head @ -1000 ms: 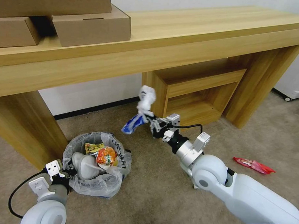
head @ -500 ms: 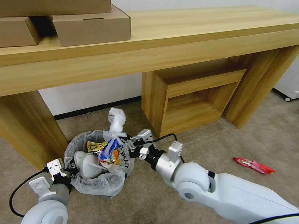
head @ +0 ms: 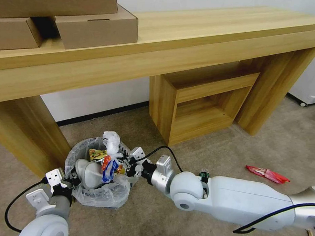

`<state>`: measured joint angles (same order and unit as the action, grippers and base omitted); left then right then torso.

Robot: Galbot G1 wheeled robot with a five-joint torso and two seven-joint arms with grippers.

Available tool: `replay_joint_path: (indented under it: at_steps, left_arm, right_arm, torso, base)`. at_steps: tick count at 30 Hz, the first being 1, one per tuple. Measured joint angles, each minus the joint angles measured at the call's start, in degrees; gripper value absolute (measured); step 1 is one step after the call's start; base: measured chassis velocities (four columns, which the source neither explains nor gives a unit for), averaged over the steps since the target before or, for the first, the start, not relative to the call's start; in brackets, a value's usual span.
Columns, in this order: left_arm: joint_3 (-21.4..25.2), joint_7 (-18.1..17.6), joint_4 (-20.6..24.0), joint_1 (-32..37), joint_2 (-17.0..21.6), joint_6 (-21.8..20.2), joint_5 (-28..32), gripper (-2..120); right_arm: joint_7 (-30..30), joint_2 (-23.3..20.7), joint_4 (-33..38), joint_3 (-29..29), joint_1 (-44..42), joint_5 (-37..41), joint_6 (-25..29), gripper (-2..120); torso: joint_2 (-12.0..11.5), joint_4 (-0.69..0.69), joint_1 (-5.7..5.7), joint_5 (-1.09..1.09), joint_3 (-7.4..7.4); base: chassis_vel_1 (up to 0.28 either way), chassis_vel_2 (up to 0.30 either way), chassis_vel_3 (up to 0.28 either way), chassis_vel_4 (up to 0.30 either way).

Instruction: Pick up the trash bin and place the garbage on the floor into it.

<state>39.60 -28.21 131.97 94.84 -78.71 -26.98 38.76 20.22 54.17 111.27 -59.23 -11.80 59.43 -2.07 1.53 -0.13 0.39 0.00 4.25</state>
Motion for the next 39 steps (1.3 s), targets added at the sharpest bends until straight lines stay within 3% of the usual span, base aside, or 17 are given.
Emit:
replay_joint_path:
  at_steps: [13,23,31,39]
  left_arm:
    - [-0.31,0.52,0.55,0.69,-0.62,0.34,-0.91,1]
    - [-0.80,0.89,0.56,0.98,-1.42,0.60,-1.87,1]
    - [-0.82,0.98,0.68,1.27,-1.38,0.75,-1.95,1]
    - [-1.05,1.15,0.71,1.44,-1.52,0.76,-2.26,1]
  right_arm:
    - [3.77,4.22,-2.43,-2.42,1.24,1.45,-2.27,0]
    - [6.58,9.89,-4.17,-3.78,2.63,3.19,-3.87,0]
    - [8.24,10.53,-5.15,-4.01,2.42,4.12,-5.52,0]
    - [8.55,12.42,-6.63,-4.13,2.14,4.47,-6.22,26]
  torso:
    - [0.00,0.00,0.00,0.00,0.00]
    - [0.00,0.01,0.00,-0.01,0.00]
    - [0.00,0.00,0.00,0.00,0.00]
    - [0.00,0.00,0.00,0.00,0.00]
  base:
    - [0.000,0.000,0.000,0.000]
    - [0.000,0.000,0.000,0.000]
    - [0.000,0.000,0.000,0.000]
    - [0.000,0.000,0.000,0.000]
